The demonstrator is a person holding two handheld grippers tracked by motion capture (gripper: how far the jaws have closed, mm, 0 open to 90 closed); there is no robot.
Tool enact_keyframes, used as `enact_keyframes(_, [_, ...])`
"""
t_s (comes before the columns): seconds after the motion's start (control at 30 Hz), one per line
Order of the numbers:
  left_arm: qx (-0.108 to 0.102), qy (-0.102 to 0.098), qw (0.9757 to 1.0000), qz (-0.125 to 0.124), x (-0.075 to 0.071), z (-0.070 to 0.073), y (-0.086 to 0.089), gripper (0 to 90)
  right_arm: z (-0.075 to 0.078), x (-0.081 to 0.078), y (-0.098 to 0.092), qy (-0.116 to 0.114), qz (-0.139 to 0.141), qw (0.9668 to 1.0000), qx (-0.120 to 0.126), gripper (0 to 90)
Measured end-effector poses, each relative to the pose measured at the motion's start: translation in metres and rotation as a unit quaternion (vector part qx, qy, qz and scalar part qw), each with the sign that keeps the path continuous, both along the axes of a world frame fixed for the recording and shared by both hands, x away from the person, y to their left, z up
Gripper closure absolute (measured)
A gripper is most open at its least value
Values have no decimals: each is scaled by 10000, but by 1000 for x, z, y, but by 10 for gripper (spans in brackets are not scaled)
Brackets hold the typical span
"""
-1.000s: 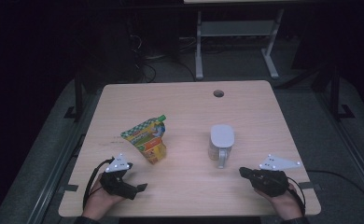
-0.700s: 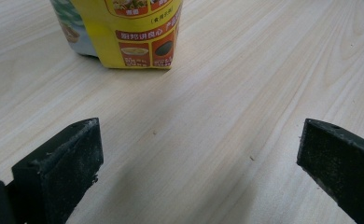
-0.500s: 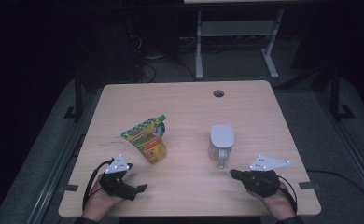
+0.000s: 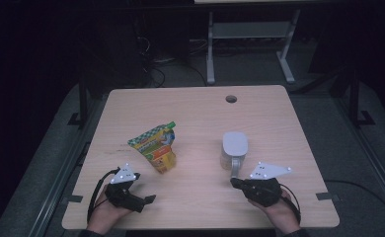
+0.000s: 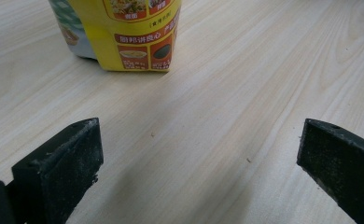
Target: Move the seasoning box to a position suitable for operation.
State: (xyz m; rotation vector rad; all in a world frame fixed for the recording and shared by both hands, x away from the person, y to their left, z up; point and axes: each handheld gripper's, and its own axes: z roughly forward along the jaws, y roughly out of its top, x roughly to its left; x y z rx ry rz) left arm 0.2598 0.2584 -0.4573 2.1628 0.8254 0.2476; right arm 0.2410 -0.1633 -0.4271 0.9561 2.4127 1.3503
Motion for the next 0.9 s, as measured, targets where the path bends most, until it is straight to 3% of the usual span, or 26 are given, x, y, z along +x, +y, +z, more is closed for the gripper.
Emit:
enact_keyframes(0.4, [-30,7,10000,14,0,0,1,0,-5,14,24,-92,-257,9996,-100,897])
enact_keyframes(0.57, [-53,14,10000,34,0,0,2,0,-9,22,31,-87,-496,9986,-134,898])
enact_keyframes(0.9, [-33,18,10000,32,0,-1,2,0,-11,25,25,-92,-729,9972,-138,899])
